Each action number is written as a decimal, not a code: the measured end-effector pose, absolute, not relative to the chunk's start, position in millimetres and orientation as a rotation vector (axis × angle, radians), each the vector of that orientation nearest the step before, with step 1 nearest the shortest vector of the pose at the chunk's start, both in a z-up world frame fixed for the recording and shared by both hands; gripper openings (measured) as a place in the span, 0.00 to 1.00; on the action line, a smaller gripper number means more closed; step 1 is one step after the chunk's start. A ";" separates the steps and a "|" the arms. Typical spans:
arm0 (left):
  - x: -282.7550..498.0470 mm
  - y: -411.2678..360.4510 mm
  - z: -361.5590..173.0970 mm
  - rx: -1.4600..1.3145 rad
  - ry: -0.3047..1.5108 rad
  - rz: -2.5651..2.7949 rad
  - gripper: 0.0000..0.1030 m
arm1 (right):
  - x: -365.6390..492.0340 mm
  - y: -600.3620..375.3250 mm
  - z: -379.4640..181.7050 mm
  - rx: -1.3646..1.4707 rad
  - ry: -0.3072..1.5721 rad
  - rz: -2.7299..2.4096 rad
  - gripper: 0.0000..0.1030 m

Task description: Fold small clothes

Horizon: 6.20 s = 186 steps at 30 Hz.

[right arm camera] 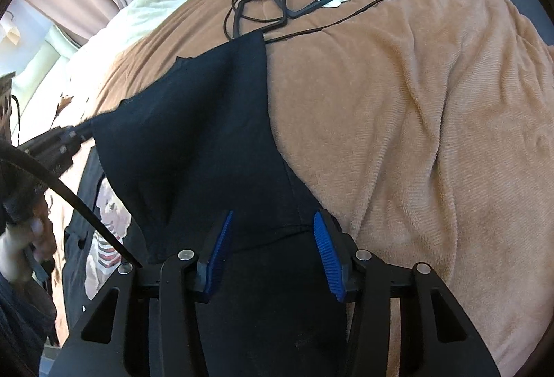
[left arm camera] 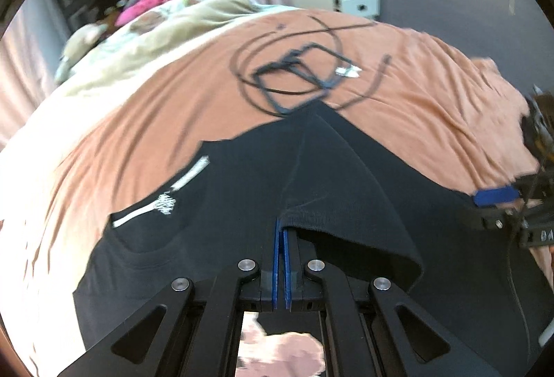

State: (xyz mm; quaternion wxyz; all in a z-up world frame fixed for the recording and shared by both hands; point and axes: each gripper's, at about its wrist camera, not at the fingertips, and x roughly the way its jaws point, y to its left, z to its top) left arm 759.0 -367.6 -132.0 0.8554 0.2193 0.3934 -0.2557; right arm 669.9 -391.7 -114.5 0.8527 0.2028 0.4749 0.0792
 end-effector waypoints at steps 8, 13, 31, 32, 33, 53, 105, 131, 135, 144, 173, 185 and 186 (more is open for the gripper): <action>785.5 -344.1 -148.4 0.401 0.884 -0.486 0.03 | 671.5 -385.6 -116.3 0.395 1.011 0.162 0.42; 794.8 -330.0 -173.3 0.409 0.979 -0.446 0.06 | 672.9 -387.4 -116.2 0.401 1.014 0.161 0.42; 785.7 -332.4 -171.0 0.313 1.022 -0.515 0.06 | 675.5 -372.6 -102.1 0.341 0.966 0.185 0.19; 784.4 -337.4 -175.4 0.310 1.026 -0.527 0.06 | 678.0 -371.8 -104.9 0.334 0.972 0.174 0.19; 783.4 -340.8 -178.4 0.311 1.028 -0.533 0.06 | 679.8 -370.8 -107.1 0.327 0.977 0.162 0.19; 730.7 -276.7 -145.2 0.241 1.075 -0.485 0.12 | 628.9 -334.4 -61.9 0.178 0.944 0.106 0.58; 368.8 62.3 -55.5 -0.062 0.843 -0.281 0.92 | 293.5 -349.3 6.7 0.246 0.776 -0.034 1.00; 301.0 128.1 -129.7 -0.514 0.843 -0.269 0.57 | 224.1 -398.8 -86.8 0.587 0.791 0.109 0.77; 305.0 121.4 -150.5 -0.558 0.908 -0.273 0.53 | 219.9 -405.6 -99.6 0.611 0.801 0.107 0.73; 302.1 113.8 -186.0 -0.635 0.993 -0.231 0.50 | 216.9 -419.2 -121.3 0.697 0.797 0.121 0.71; 290.0 120.0 -222.4 -1.014 1.001 -0.246 0.43 | 183.8 -441.4 -167.9 0.962 0.751 0.225 0.71; 299.6 112.7 -218.4 -1.023 0.976 -0.263 0.43 | 193.0 -445.5 -180.2 1.035 0.682 0.259 0.61; 302.4 111.5 -217.5 -1.024 0.972 -0.266 0.43 | 195.7 -444.9 -180.8 1.028 0.687 0.242 0.57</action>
